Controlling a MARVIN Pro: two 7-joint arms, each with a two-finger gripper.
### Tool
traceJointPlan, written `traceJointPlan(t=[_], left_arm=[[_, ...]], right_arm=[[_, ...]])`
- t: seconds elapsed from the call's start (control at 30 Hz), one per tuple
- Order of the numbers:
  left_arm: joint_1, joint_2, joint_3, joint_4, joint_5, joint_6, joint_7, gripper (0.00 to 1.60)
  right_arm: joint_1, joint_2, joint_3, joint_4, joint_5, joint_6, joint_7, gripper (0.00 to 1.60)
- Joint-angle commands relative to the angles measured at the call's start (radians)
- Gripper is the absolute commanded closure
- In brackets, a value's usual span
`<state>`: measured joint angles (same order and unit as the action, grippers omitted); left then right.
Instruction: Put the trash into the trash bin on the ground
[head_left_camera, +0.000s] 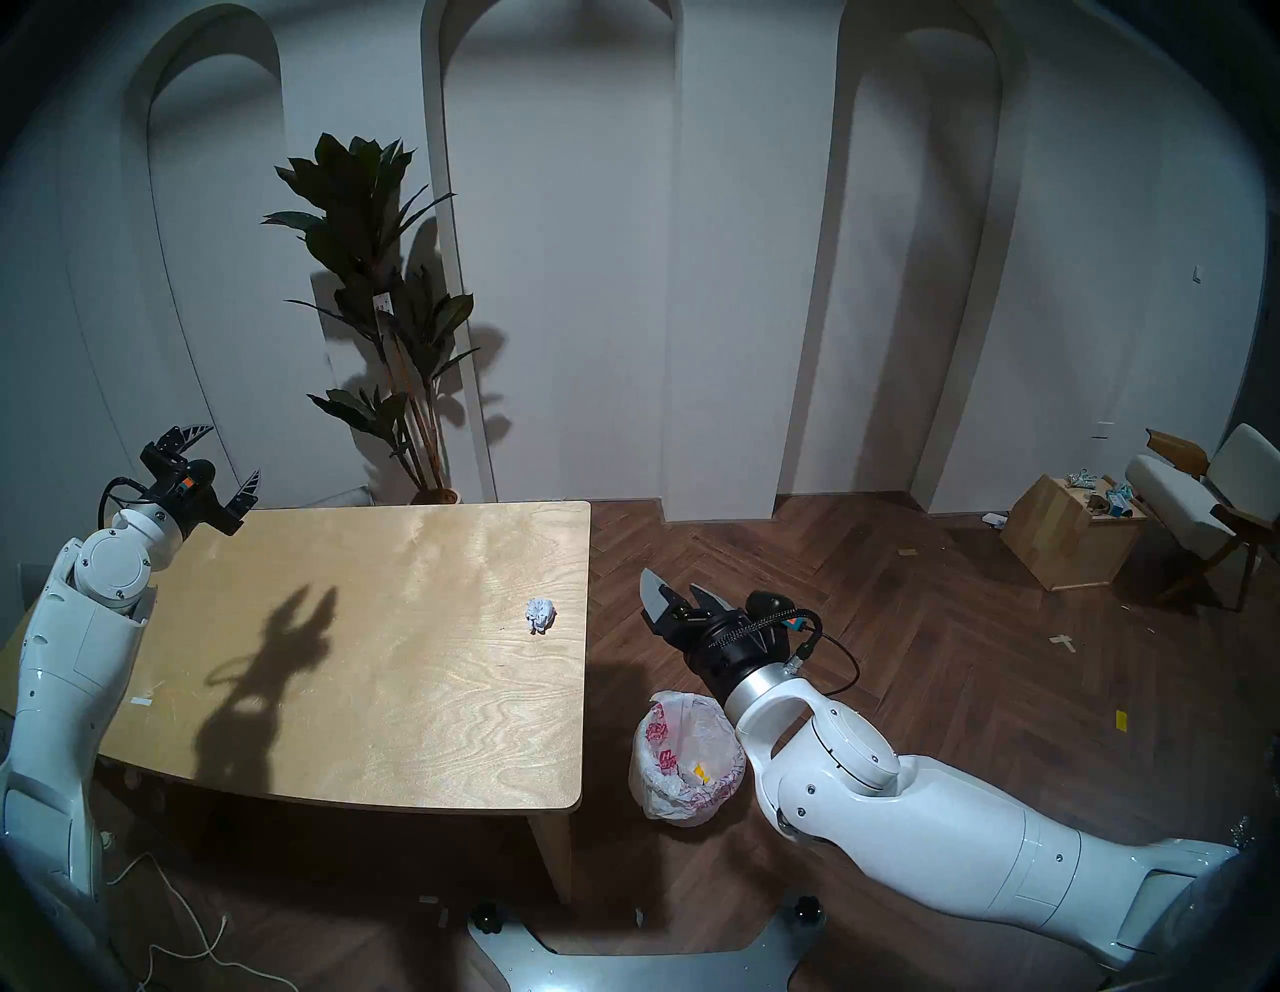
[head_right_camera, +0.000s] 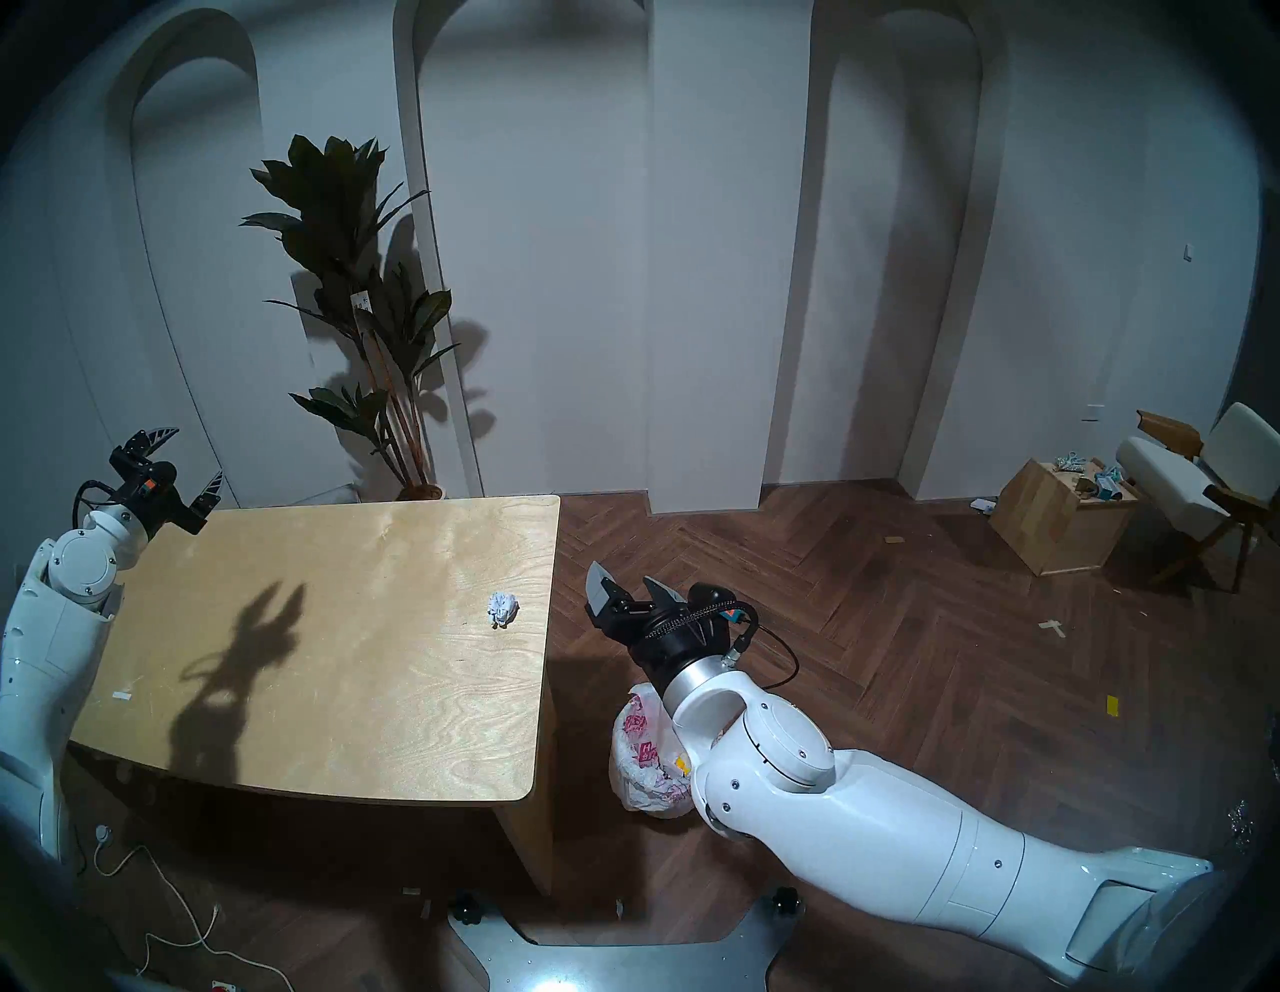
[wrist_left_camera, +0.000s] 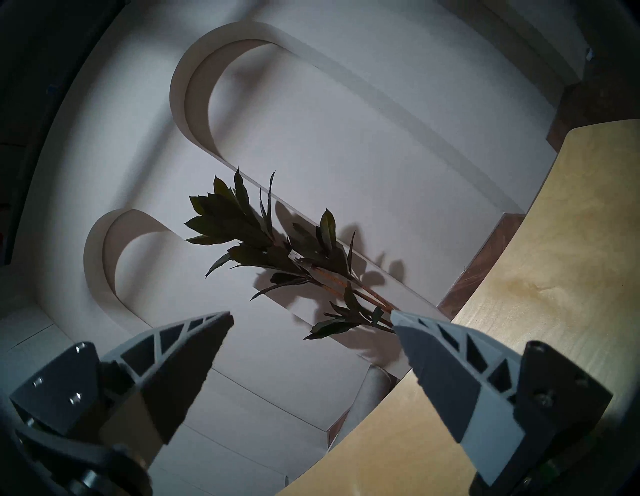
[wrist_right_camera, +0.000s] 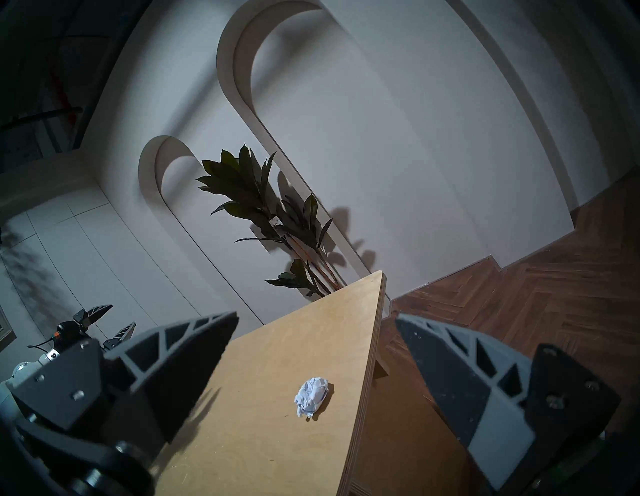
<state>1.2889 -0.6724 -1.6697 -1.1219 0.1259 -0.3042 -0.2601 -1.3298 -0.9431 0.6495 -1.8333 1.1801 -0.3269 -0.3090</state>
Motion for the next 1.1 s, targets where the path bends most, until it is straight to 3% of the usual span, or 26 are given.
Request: traceJointPlan(t=[0.0,1.07], left_arm=[[0.024,0.041,-0.034,-0.067,-0.022,-0.011,-0.028,0.00],[0.232,0.103,-0.181,-0.270,-0.143,0.001,-0.231,0.00]], right_arm=[[0.059,-0.072,-0.008,0.008,-0.019,0.015,-0.006,0.00],[0.195,-0.241,-0.086,0.167,-0.102,0.109,-0.095,0.00]])
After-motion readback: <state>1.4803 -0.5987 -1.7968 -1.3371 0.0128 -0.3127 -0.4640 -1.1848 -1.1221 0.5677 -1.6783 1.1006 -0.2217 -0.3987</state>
